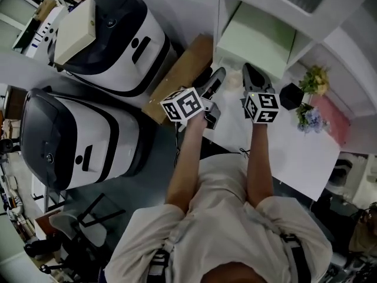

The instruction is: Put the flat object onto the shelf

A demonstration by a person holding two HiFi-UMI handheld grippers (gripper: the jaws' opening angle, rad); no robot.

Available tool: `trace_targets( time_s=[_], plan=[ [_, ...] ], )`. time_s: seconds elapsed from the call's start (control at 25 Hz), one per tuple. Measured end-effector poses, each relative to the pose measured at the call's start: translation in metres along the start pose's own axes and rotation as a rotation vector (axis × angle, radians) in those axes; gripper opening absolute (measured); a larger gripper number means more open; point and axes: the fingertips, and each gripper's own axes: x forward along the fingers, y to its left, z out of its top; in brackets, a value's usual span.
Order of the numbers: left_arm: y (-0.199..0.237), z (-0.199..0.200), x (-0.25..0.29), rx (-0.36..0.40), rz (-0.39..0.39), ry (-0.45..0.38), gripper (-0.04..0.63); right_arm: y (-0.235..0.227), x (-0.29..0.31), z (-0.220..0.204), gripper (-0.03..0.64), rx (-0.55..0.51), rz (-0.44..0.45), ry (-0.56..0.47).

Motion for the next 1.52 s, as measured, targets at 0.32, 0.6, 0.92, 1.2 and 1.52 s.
trace_targets(
  time_s=[0.32, 0.6, 0.92, 1.2, 1.52],
  plan=[
    [-0.02, 0.015, -0.01, 0.368, 0.064, 0.009, 0.278, 0.004, 0.011, 0.004, 0.067, 0.007, 0.019, -0.004],
    [-0.031, 0.015, -0.02, 0.523, 0.073, 0.022, 0.278, 0.006, 0.009, 0.004, 0.069, 0.047, -0.021, 0.001],
    [-0.043, 0.005, -0.029, 0.625, 0.019, 0.072, 0.278, 0.01, -0.026, 0.004, 0.069, 0.051, -0.136, -0.02],
    [-0.055, -0.011, -0.044, 0.699, -0.052, 0.119, 0.276, 0.005, -0.081, -0.005, 0.069, 0.074, -0.311, -0.035],
    [-0.07, -0.019, -0.069, 0.736, -0.138, 0.142, 0.267, 0.025, -0.141, -0.012, 0.069, 0.066, -0.445, -0.029]
  ],
)
